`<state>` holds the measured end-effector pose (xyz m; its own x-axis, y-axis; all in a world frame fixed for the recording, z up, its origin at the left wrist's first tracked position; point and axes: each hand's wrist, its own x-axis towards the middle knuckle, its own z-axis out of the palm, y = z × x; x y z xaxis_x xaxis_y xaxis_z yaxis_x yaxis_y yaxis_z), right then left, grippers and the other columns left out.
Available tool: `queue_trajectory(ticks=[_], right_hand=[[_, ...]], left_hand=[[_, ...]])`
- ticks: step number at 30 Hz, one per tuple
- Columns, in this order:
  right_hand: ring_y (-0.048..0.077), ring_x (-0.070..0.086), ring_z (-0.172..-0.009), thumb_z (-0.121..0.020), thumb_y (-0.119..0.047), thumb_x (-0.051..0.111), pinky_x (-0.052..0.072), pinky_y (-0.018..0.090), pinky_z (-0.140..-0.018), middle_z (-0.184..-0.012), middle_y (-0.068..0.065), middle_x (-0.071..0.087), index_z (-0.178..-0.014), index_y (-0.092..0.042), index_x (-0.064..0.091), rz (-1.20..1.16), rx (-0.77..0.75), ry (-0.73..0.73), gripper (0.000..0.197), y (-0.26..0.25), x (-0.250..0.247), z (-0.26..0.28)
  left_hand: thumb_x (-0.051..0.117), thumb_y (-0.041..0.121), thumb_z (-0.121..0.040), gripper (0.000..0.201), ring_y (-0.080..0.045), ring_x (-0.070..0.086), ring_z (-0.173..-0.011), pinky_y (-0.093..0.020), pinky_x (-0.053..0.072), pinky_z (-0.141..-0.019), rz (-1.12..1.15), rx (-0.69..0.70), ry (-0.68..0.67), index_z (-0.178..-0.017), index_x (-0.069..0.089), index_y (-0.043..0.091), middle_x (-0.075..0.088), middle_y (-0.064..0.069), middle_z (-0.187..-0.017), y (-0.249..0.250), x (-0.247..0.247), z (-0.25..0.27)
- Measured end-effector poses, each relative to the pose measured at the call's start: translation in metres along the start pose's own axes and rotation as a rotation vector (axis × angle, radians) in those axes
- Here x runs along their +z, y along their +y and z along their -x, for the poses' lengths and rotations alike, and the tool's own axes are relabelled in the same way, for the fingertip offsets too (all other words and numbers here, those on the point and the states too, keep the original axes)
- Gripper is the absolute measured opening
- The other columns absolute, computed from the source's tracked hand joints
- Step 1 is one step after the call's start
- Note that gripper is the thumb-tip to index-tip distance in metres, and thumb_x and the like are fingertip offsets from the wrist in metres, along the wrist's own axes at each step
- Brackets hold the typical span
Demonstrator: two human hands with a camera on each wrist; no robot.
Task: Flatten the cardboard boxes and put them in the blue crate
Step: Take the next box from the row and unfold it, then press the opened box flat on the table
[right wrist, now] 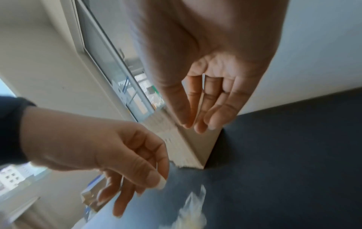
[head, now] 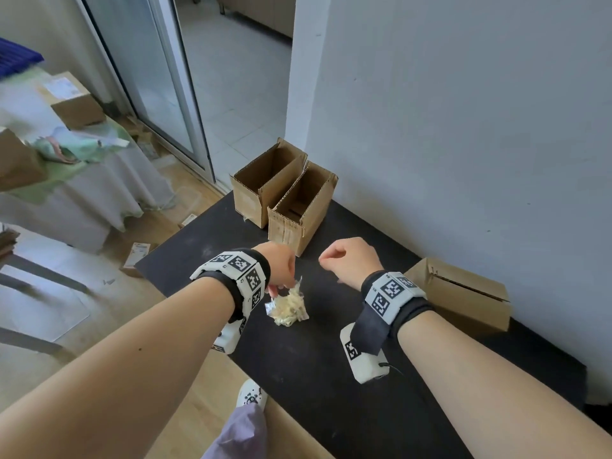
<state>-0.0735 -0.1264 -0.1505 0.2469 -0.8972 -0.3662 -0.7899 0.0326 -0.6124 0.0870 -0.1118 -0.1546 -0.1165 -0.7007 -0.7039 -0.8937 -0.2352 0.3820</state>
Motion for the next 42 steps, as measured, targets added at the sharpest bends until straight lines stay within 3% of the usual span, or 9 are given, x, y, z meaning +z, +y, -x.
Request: queue_trajectory(ticks=[6, 10, 13, 15, 19, 23, 29, 36, 42], right_hand=[[0.013, 0.063, -0.08, -0.083, -0.019, 0.065, 0.057, 0.038, -0.082, -0.072, -0.015, 0.063, -0.073, -0.026, 0.068, -0.144, 0.024, 0.3, 0.013, 0.019, -0.072, 0.021], [0.014, 0.062, -0.09, -0.085, -0.018, 0.063, 0.047, 0.024, -0.084, -0.087, -0.006, 0.07, -0.084, -0.019, 0.073, -0.137, 0.101, 0.506, 0.01, 0.057, -0.119, 0.049], [0.016, 0.062, -0.096, -0.085, -0.013, 0.06, 0.047, 0.025, -0.088, -0.096, -0.004, 0.07, -0.088, -0.021, 0.072, -0.137, 0.233, 0.616, 0.015, 0.094, -0.144, 0.073], [0.019, 0.061, -0.102, -0.085, -0.009, 0.056, 0.047, 0.028, -0.092, -0.105, -0.001, 0.068, -0.095, -0.022, 0.07, -0.141, 0.343, 0.599, 0.021, 0.12, -0.154, 0.086], [0.023, 0.052, -0.118, -0.087, -0.008, 0.055, 0.042, 0.032, -0.1, -0.129, 0.005, 0.055, -0.129, -0.02, 0.054, -0.093, 0.475, 0.373, 0.043, 0.159, -0.158, 0.1], [0.027, 0.053, -0.113, -0.094, -0.009, 0.05, 0.05, 0.041, -0.097, -0.133, 0.009, 0.048, -0.145, -0.023, 0.033, -0.357, 0.499, 0.261, 0.056, 0.167, -0.153, 0.108], [0.03, 0.047, -0.126, -0.092, -0.011, 0.059, 0.052, 0.041, -0.092, -0.146, 0.009, 0.037, -0.144, -0.02, 0.035, -0.415, 0.496, 0.258, 0.059, 0.168, -0.148, 0.108], [0.026, 0.063, -0.097, -0.081, -0.011, 0.072, 0.058, 0.036, -0.078, -0.127, 0.01, 0.054, -0.128, -0.018, 0.053, -0.311, 0.52, 0.305, 0.05, 0.178, -0.143, 0.106], [0.021, 0.063, -0.08, -0.082, -0.018, 0.072, 0.058, 0.028, -0.063, -0.119, 0.009, 0.057, -0.124, -0.019, 0.055, -0.294, 0.52, 0.332, 0.045, 0.178, -0.143, 0.106]], left_hand=[[0.058, 0.027, -0.093, 0.02, -0.017, 0.068, -0.067, -0.028, 0.058, -0.069, 0.044, 0.164, 0.144, -0.103, 0.06, 0.009, 0.07, -0.009, -0.086, 0.062, -0.008, -0.001], [0.056, 0.032, -0.093, 0.023, -0.018, 0.07, -0.071, -0.031, 0.06, -0.072, 0.066, 0.272, 0.19, -0.106, 0.055, 0.013, 0.069, -0.008, -0.094, 0.108, -0.007, -0.001], [0.054, 0.034, -0.094, 0.027, -0.02, 0.072, -0.073, -0.037, 0.06, -0.076, 0.053, 0.3, 0.162, -0.11, 0.054, 0.012, 0.069, -0.01, -0.096, 0.135, -0.003, -0.005], [0.053, 0.037, -0.094, 0.033, -0.021, 0.073, -0.073, -0.04, 0.059, -0.078, 0.051, 0.293, 0.133, -0.114, 0.054, 0.011, 0.069, -0.011, -0.097, 0.15, 0.002, -0.009], [0.051, 0.04, -0.093, 0.046, -0.027, 0.073, -0.078, -0.042, 0.059, -0.078, 0.051, 0.296, 0.044, -0.125, 0.05, 0.008, 0.066, -0.017, -0.107, 0.177, 0.014, -0.013], [0.053, 0.032, -0.092, 0.055, -0.03, 0.068, -0.074, -0.034, 0.059, -0.067, 0.087, 0.315, -0.042, -0.14, 0.036, 0.011, 0.059, -0.013, -0.111, 0.196, 0.024, -0.018], [0.06, 0.027, -0.09, 0.057, -0.029, 0.069, -0.08, -0.039, 0.06, -0.073, 0.015, 0.337, -0.06, -0.139, 0.036, 0.012, 0.063, -0.016, -0.107, 0.21, 0.026, -0.028], [0.067, 0.031, -0.086, 0.055, -0.029, 0.071, -0.085, -0.04, 0.059, -0.076, -0.048, 0.376, -0.073, -0.132, 0.044, 0.012, 0.068, -0.017, -0.1, 0.213, 0.027, -0.039], [0.06, 0.033, -0.091, 0.047, -0.028, 0.07, -0.082, -0.04, 0.059, -0.076, -0.046, 0.423, -0.087, -0.13, 0.046, 0.01, 0.067, -0.016, -0.104, 0.211, 0.025, -0.042]])
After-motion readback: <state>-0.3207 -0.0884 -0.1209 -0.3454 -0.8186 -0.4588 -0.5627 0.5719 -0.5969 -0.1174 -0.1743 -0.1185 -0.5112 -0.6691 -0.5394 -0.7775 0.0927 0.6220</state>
